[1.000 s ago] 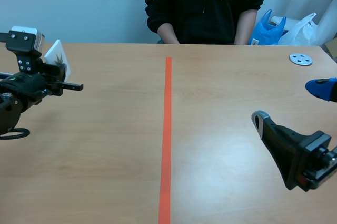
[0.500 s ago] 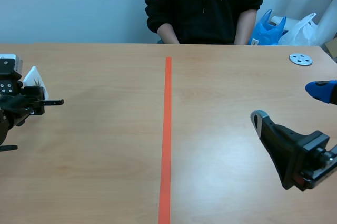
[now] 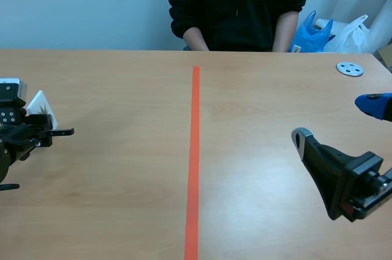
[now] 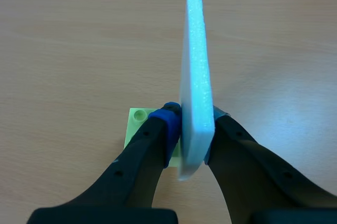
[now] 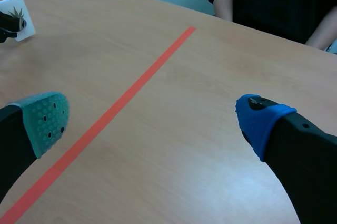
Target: Sort the leaf by its shape. The table is split by an orange tape line. A compound leaf with several leaflets goes to the left side, a simple leaf with one blade goes to the right side. Return to the home posture when a red brick is placed on the table.
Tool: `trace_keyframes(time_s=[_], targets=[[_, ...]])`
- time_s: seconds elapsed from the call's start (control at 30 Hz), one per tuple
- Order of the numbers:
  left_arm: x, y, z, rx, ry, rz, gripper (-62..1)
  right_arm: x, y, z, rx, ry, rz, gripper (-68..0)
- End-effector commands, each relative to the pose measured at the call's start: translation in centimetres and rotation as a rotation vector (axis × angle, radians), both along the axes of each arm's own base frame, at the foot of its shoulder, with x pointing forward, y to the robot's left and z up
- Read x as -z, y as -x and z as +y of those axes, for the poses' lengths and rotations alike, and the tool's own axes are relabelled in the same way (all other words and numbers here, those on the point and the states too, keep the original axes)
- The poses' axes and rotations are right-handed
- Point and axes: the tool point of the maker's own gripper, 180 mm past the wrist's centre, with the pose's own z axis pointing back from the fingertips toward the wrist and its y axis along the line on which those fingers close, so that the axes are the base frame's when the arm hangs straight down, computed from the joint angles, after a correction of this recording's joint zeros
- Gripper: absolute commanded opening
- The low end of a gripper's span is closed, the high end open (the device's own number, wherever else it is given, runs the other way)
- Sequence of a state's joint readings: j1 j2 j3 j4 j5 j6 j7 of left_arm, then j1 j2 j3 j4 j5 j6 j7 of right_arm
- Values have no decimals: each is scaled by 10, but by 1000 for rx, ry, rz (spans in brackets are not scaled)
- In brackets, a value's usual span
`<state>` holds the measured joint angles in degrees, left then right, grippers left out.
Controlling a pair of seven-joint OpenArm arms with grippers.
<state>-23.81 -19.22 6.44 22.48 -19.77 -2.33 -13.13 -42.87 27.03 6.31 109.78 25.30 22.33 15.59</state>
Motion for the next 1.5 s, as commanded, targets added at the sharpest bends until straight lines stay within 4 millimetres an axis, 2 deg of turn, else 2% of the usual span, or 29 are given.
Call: trace_keyframes(time_s=[0.0,0.13,0.4,0.53,0.7,0.83,1.0,1.13,1.23,1.33,1.47], targets=[[-18,-11,3,-2,-5,-56,-469,-10,-2,-1,-2,-11,-31,4],[-18,-11,3,-3,-6,-56,-451,-10,-2,-1,-2,-11,-31,4],[-26,-13,5,-8,-17,-95,-193,-10,-2,-1,-2,-11,-31,4],[-38,-17,9,-30,-41,-131,-111,-10,-2,-1,-2,-11,-31,4],[-51,-23,5,-4,-47,-122,14,-10,-2,-1,-2,-11,-31,4],[-61,-23,-4,41,-54,-91,14,-10,-2,-1,-3,-11,-31,4],[-80,-21,-34,178,-51,-43,14,-10,-2,-1,-3,-11,-31,4],[-102,-12,-73,318,-13,-38,14,-10,-2,-1,-2,-11,-31,4],[-112,1,-109,439,37,-12,14,-10,-2,-1,-2,-11,-31,4],[-114,18,-137,528,78,27,14,-10,-2,-1,-1,-10,-31,4],[-106,45,-168,624,105,89,14,-10,-2,-1,-1,-10,-32,4]])
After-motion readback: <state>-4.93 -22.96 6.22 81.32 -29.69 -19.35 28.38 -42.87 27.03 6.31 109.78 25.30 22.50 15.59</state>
